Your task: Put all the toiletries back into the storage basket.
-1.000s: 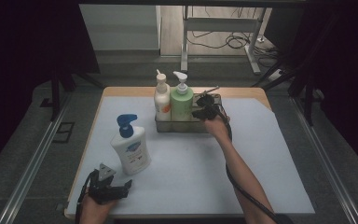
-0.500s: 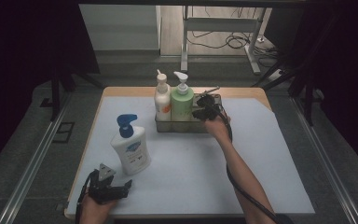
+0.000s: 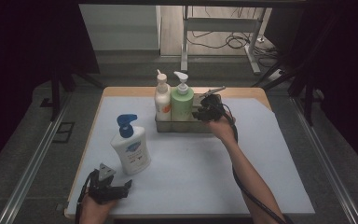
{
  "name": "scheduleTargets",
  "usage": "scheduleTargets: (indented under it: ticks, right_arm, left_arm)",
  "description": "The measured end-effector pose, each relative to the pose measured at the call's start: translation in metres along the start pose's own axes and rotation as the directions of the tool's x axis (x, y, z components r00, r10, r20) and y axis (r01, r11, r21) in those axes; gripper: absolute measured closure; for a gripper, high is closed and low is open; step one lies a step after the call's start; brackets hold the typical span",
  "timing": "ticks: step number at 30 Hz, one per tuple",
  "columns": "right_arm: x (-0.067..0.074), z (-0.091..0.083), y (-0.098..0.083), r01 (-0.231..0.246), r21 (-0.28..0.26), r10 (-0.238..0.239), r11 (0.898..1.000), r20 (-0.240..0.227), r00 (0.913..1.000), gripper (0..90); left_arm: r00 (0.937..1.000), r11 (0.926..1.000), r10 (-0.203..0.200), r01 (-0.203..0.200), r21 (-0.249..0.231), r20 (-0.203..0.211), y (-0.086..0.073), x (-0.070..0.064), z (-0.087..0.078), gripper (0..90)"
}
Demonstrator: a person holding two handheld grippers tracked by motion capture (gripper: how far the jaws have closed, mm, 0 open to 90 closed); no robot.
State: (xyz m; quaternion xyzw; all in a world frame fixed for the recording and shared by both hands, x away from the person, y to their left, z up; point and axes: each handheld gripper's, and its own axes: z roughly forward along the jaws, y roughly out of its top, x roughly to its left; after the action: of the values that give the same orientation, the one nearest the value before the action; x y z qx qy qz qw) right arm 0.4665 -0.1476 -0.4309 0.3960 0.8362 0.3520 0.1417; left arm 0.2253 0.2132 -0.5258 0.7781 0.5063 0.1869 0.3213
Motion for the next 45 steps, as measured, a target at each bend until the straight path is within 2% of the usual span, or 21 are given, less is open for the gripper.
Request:
scheduleTargets:
  ticks: [14,24,30,35,42,45]
  right_arm:
    - [0.013,-0.030,-0.003,0.060,-0.024,-0.060,0.998,-0.020,0.9980,42.8]
    - [0.019,-0.054,-0.014,0.111,-0.044,-0.112,0.993,-0.020,0.9935,35.2]
    - [0.022,-0.065,-0.024,0.125,-0.046,-0.127,0.991,-0.043,0.9909,26.7]
    - [0.026,-0.073,-0.036,0.142,-0.048,-0.144,0.989,-0.044,0.9886,21.9]
    - [0.031,-0.084,-0.057,0.147,-0.045,-0.148,0.988,-0.027,0.9886,14.4]
    - [0.031,-0.090,-0.065,0.136,-0.054,-0.137,0.989,-0.016,0.9904,13.9]
  left_arm:
    - [1.0000,1.0000,0.000,0.000,0.001,0.001,0.000,0.000,0.000,10.2]
    - [1.0000,1.0000,-0.001,0.001,-0.003,-0.004,0.000,-0.001,0.000,10.2]
    - [1.0000,1.0000,-0.001,0.001,-0.003,-0.002,0.000,0.000,0.000,10.2]
    - [1.0000,1.0000,0.000,0.000,-0.002,-0.001,0.000,0.000,0.000,10.2]
    - [1.0000,1.0000,0.002,-0.002,0.002,0.000,0.001,0.000,0.000,10.3]
    - [1.0000,1.0000,0.003,-0.003,0.004,0.001,0.001,0.000,0.000,10.4]
